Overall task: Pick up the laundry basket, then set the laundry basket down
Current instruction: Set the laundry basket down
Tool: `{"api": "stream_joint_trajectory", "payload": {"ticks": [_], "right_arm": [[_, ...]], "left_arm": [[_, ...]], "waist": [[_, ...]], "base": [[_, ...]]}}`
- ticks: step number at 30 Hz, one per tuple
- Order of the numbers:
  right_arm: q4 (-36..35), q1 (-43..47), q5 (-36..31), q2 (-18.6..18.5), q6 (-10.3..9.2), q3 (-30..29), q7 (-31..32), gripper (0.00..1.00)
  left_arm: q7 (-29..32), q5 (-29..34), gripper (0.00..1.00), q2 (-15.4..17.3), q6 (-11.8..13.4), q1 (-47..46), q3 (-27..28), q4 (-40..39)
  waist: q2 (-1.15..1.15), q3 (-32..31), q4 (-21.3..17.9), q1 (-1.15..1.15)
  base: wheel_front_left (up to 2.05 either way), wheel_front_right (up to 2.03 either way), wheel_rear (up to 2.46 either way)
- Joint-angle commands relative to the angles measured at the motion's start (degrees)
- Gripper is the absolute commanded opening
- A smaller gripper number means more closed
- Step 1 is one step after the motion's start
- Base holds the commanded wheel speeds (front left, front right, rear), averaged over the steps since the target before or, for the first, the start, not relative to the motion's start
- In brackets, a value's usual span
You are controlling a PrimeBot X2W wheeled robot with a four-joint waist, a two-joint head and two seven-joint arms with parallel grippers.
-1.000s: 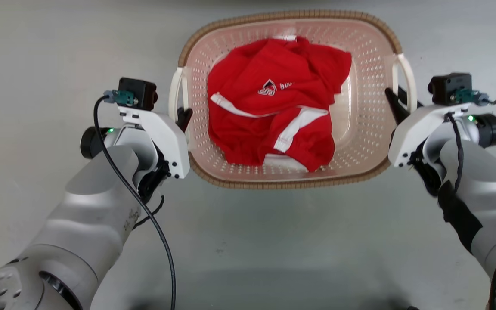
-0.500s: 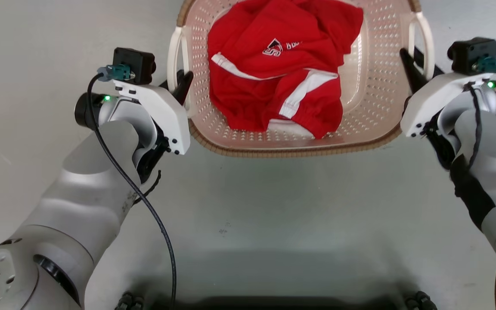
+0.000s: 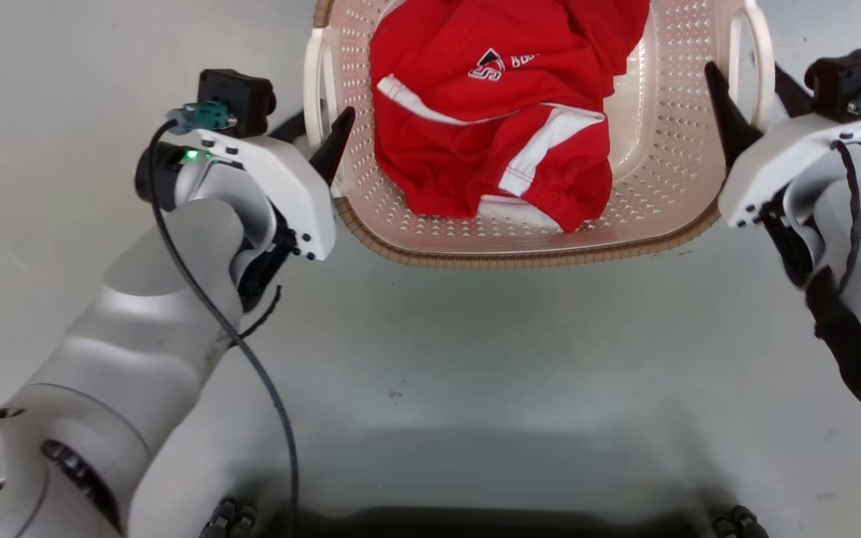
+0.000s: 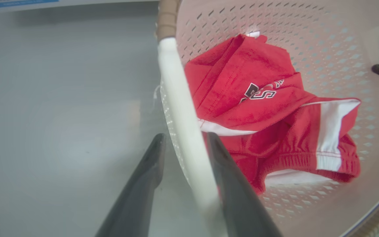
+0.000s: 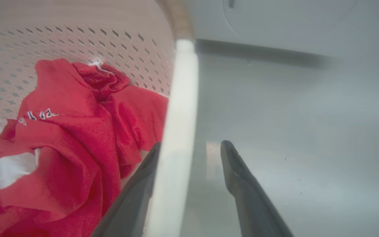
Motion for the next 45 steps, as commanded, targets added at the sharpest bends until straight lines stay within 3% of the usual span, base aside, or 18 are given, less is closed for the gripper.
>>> {"api": "stream_joint_trajectory", "payload": {"ticks": [1,8,18,45], "right_arm": [[0.84,6.61,0.7,-0.89,-0.69,1.39,0.94,1.0],[-2.18,6.44,4.27,-0.88,-0.69,5.95,0.94,1.0],[-3.76,5.6,5.08,-1.5,-0.69,7.11,0.94,1.0],[-3.52,5.47,4.68,-1.88,-0.69,6.88,0.94,1.0]], "left_arm": [[-0.41,-0.39,1.0,4.18,0.82,1.21,0.43,0.13],[-2.21,-1.59,1.0,6.87,0.82,1.44,-0.92,-4.82],[-3.75,-3.92,1.0,8.35,0.82,1.79,-1.69,-8.47],[-4.22,-5.85,1.0,8.21,0.82,2.87,-2.13,-9.57]], "waist": [[0.0,-0.01,-0.01,0.0],[0.0,0.49,-0.46,0.0],[0.0,0.27,-0.48,0.0],[0.0,-2.32,0.06,0.0]], "base": [[0.0,0.0,0.0],[0.0,0.0,0.0],[0.0,0.0,0.0],[0.0,0.0,0.0]]}}
